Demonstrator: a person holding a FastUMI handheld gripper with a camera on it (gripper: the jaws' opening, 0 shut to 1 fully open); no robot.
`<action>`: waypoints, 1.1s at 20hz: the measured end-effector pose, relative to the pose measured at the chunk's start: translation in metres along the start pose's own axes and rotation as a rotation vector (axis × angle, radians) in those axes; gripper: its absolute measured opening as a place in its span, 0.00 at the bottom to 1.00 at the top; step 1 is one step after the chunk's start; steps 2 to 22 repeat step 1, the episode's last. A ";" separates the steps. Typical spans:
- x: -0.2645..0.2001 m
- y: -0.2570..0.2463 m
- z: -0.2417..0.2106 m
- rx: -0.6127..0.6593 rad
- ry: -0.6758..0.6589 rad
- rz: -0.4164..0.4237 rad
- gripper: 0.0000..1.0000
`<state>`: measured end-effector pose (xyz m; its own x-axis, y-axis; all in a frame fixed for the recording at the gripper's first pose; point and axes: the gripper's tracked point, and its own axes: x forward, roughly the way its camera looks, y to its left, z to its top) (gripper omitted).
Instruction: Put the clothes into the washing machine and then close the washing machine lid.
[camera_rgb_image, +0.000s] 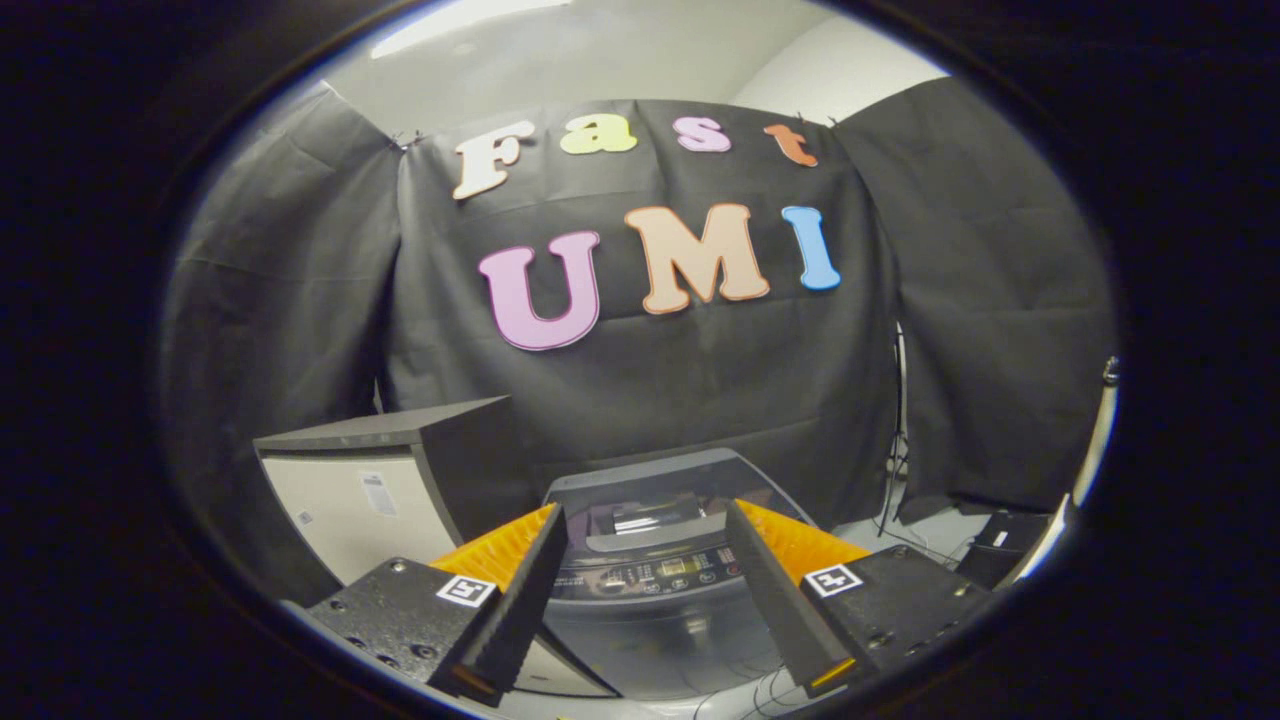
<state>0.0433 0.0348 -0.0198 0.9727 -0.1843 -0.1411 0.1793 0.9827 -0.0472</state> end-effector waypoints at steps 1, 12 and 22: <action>0.001 0.005 -0.004 -0.014 0.004 0.005 0.96; 0.001 0.005 -0.004 -0.014 0.004 0.005 0.96; 0.001 0.005 -0.004 -0.014 0.004 0.005 0.96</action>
